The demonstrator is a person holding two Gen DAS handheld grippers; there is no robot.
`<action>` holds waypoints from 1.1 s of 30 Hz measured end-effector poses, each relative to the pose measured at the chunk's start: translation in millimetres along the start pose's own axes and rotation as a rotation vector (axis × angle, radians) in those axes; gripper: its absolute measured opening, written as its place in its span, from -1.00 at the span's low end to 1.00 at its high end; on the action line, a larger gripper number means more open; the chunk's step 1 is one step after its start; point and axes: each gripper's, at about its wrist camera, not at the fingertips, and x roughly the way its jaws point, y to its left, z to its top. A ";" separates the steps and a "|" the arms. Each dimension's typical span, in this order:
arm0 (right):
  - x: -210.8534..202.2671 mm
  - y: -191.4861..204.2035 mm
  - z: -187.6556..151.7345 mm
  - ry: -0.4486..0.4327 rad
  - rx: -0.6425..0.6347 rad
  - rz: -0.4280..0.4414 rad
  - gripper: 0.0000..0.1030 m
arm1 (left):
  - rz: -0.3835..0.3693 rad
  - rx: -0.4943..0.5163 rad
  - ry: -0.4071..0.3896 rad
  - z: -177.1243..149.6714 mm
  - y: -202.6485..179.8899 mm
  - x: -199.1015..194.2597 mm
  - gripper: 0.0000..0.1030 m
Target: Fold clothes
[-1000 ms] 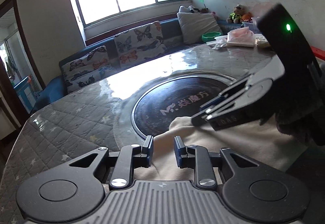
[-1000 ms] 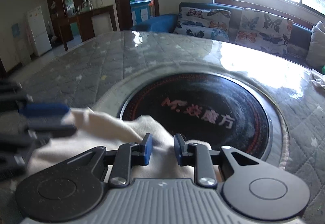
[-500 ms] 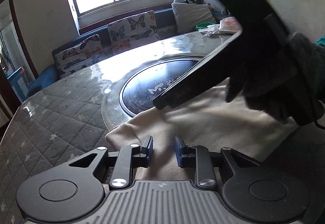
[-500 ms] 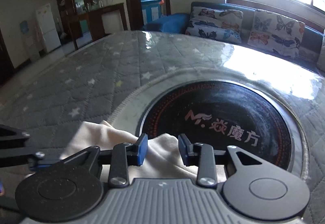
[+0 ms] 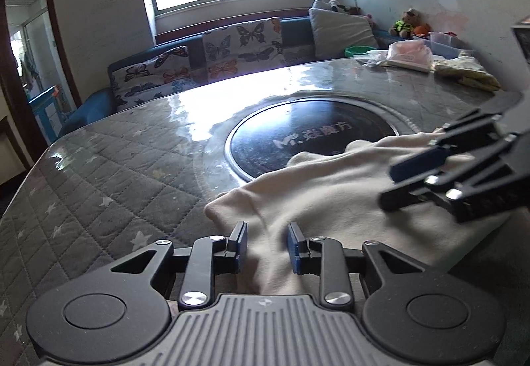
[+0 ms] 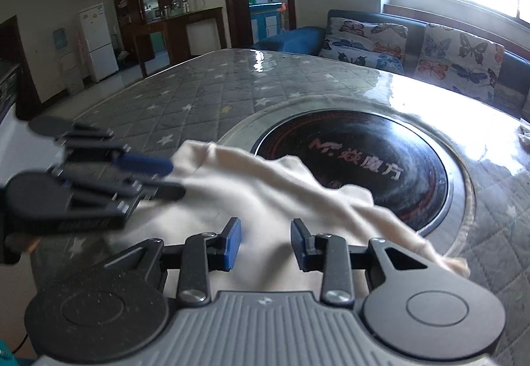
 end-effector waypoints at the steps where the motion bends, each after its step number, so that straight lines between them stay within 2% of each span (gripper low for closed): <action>1: -3.1 0.1 -4.3 0.001 0.004 0.000 -0.36 | 0.004 -0.009 0.006 -0.8 2.7 1.3 -0.42; 6: -20.8 -6.0 -19.6 -0.002 0.036 -0.004 -0.36 | 0.021 -0.029 0.000 -3.7 11.3 -1.6 -0.30; 14: -56.5 -18.9 -49.0 -0.017 0.058 -0.084 -0.36 | 0.040 -0.009 -0.001 -3.8 9.4 -2.3 -0.30; 19: -76.6 -32.1 -57.4 -0.029 0.113 -0.091 -0.36 | 0.049 -0.009 -0.012 0.5 7.4 -8.6 -0.31; 26: -81.4 -39.9 -48.3 -0.079 0.130 -0.102 -0.36 | -0.033 0.001 -0.055 13.7 -9.8 -25.5 -0.31; 28: -71.8 -47.3 -47.9 -0.052 0.157 -0.102 -0.39 | -0.058 0.021 -0.065 15.9 -19.2 -28.5 -0.30; 33: -78.3 -65.9 -55.5 -0.065 0.249 -0.105 -0.41 | -0.113 0.052 -0.062 16.7 -36.3 -30.7 -0.26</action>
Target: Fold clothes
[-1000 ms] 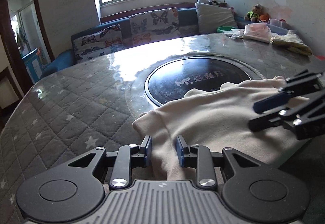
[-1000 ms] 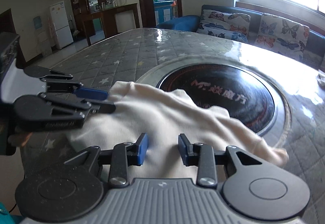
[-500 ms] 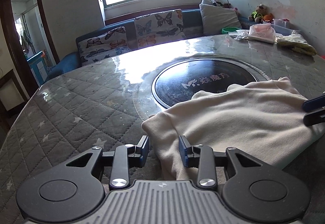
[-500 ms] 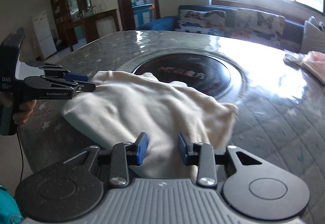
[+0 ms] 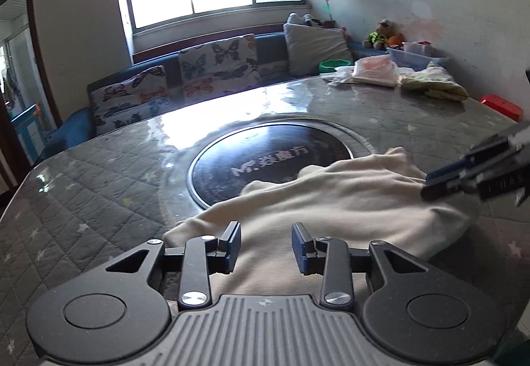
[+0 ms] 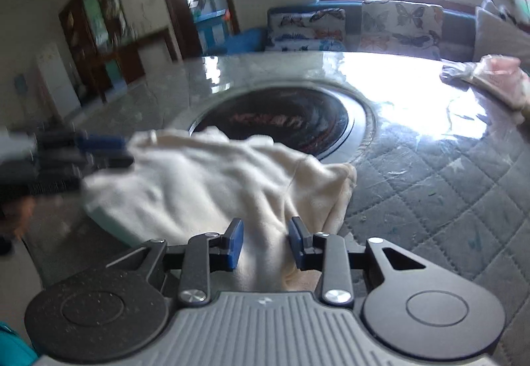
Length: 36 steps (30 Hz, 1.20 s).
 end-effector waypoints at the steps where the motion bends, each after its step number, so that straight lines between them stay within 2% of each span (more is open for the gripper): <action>1: -4.0 -2.3 0.5 -0.013 0.009 -0.013 -0.41 | -0.012 0.007 0.003 -0.1 -3.5 0.6 -0.26; 4: -13.3 -6.9 -1.7 -0.014 0.005 -0.056 -0.44 | -0.047 0.027 0.008 -0.7 -14.8 3.7 -0.26; 7: -10.6 -3.3 -6.3 0.005 -0.028 -0.067 -0.58 | -0.074 0.046 0.014 -1.8 -24.9 7.7 -0.26; 12: -6.5 -2.1 -9.4 0.014 -0.066 -0.116 -0.59 | -0.086 0.062 0.045 -9.0 -33.2 13.9 -0.26; 15: -10.0 0.8 0.6 -0.022 -0.086 -0.113 -0.59 | -0.089 0.058 0.054 -11.8 -32.9 15.1 -0.26; 19: 5.5 10.4 15.0 -0.033 -0.121 -0.068 -0.59 | -0.087 0.050 0.052 -9.4 -32.3 14.3 -0.26; 24: 45.4 17.6 21.9 0.014 -0.163 -0.053 -0.56 | -0.077 0.035 0.062 -11.7 -24.9 11.3 -0.22; 30: 45.4 10.7 25.7 -0.010 -0.131 -0.083 -0.54 | -0.065 -0.015 0.057 -13.7 -10.7 3.0 -0.13; 33: 46.5 14.1 29.6 -0.026 -0.142 -0.073 -0.51 | -0.058 -0.078 0.069 -16.2 0.5 0.6 -0.13; 36: 59.4 13.0 31.9 -0.006 -0.135 -0.066 -0.49 | -0.047 -0.137 0.084 -22.6 11.1 -3.1 -0.12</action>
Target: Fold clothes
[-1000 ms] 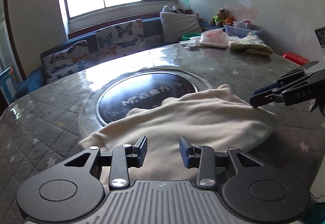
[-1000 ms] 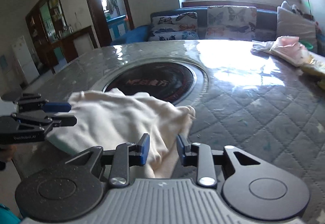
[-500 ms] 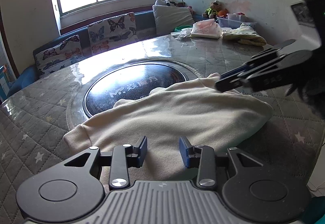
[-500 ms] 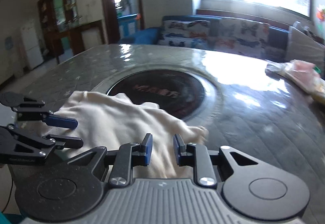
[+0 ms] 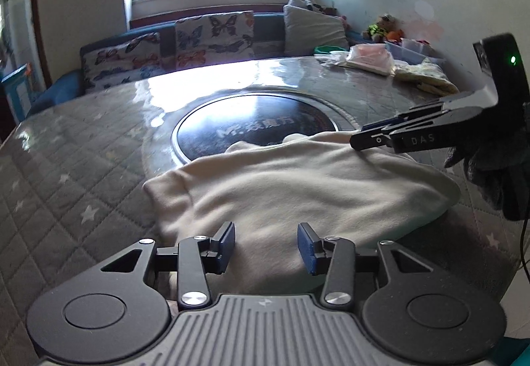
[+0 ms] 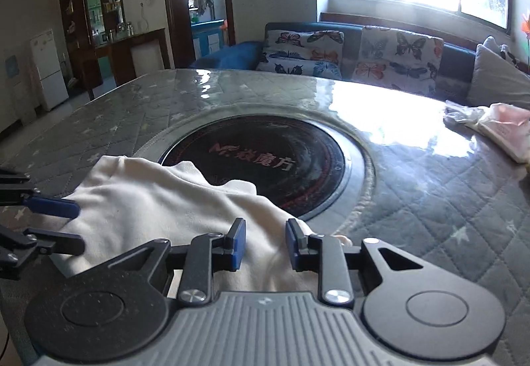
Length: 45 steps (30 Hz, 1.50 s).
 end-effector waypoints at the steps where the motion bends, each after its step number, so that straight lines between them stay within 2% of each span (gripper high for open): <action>1: 5.4 -1.4 0.1 0.012 0.005 -0.004 -0.49 | 0.006 -0.013 0.007 -2.5 3.1 -0.7 -0.12; 4: 10.6 -3.5 0.2 0.011 0.014 -0.007 -0.47 | 0.019 -0.030 0.011 -8.3 10.5 -5.2 -0.12; 7: 2.5 1.2 0.8 -0.004 0.005 -0.007 -0.35 | 0.015 -0.042 0.000 -10.1 14.7 -11.9 -0.10; 10: -12.4 11.6 -0.7 -0.019 -0.025 0.021 -0.32 | 0.014 -0.053 0.000 -12.7 17.0 -13.4 -0.08; 13: -23.7 21.5 -6.9 -0.016 -0.052 0.055 -0.15 | 0.015 -0.047 -0.001 -15.6 16.7 -13.4 -0.06; 17: -32.2 37.5 -21.6 0.006 -0.127 0.058 -0.04 | 0.015 -0.034 0.002 -15.8 13.2 -13.3 -0.02; 21: -42.8 50.1 -29.2 -0.011 -0.178 0.041 -0.02 | 0.017 -0.025 -0.002 -10.4 10.1 -14.4 -0.01; 27: -46.9 65.9 -30.5 -0.048 -0.182 0.093 0.02 | 0.017 -0.018 -0.029 -1.1 0.3 -11.0 0.00; 36: -52.9 83.0 -46.5 -0.040 -0.291 0.086 0.06 | 0.019 0.037 -0.001 -12.5 -14.6 0.2 0.06; 42: -53.6 80.0 -49.9 -0.026 -0.280 0.093 0.10 | 0.022 0.019 -0.011 -9.3 -10.6 -7.6 0.08; 45: -59.3 79.0 -40.1 -0.040 -0.267 0.121 0.11 | 0.042 -0.018 -0.030 -5.3 -1.1 -15.0 0.22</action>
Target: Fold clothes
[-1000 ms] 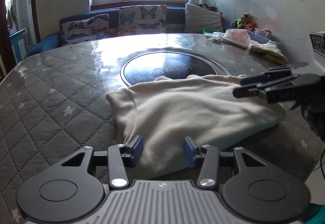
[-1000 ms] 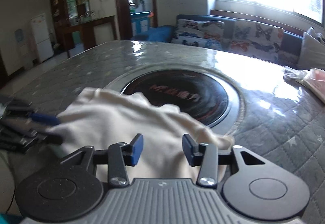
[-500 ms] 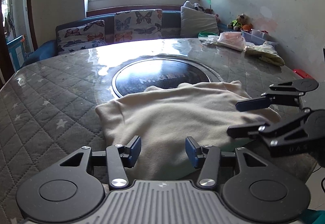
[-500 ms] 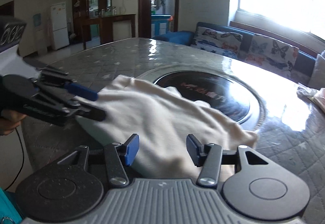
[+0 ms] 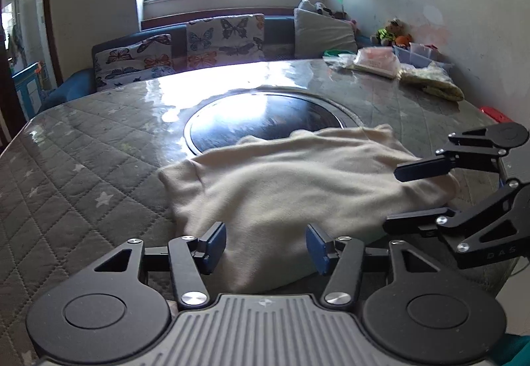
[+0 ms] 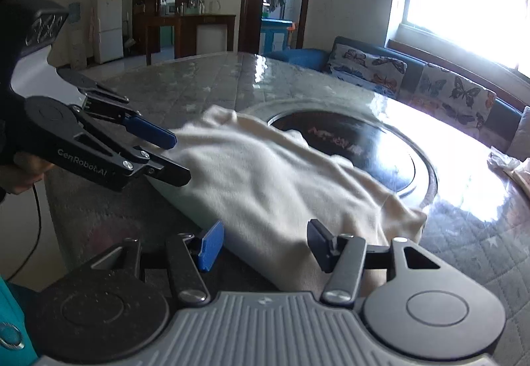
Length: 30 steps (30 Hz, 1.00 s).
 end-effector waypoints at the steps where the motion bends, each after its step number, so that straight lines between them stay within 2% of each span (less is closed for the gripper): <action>1: -0.2 -1.1 3.1 -0.002 0.007 0.011 0.12 | 0.011 -0.018 -0.002 1.5 4.1 -1.1 0.29; 5: 2.7 -3.3 12.1 -0.006 0.035 0.042 0.14 | 0.062 -0.096 0.009 6.3 21.6 0.3 0.32; 9: 6.0 4.5 16.6 -0.003 0.033 0.064 0.17 | 0.093 -0.167 0.030 9.5 35.5 3.9 0.53; 13: 8.7 11.6 19.0 -0.001 0.022 0.072 0.39 | 0.147 -0.193 0.034 11.8 43.0 5.3 0.83; 18: 14.8 20.9 25.2 -0.002 0.012 0.084 0.57 | 0.184 -0.219 0.034 14.8 48.3 5.8 0.99; 30: 37.0 58.9 42.4 -0.006 -0.117 0.158 0.59 | 0.249 -0.242 0.042 16.5 60.8 5.8 1.00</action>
